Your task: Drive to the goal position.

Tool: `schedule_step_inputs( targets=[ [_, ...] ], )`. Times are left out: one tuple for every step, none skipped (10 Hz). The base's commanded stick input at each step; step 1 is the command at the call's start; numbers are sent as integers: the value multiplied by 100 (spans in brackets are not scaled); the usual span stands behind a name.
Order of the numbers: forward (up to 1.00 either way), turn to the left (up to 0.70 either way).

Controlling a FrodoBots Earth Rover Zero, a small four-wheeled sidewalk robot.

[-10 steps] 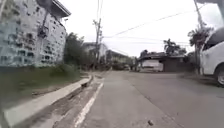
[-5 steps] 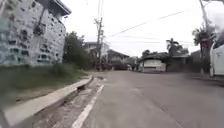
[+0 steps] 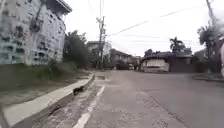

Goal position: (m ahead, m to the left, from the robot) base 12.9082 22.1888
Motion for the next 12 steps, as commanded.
schedule_step_inputs(
  targets=[
    [70, 0],
    [70, 0],
    [70, -2],
    [70, -35],
    [70, -35],
    [70, -35],
    [70, -32],
    [70, -6],
    [70, 0],
    [70, 0],
    [70, 0],
    [70, 0]
  ],
)
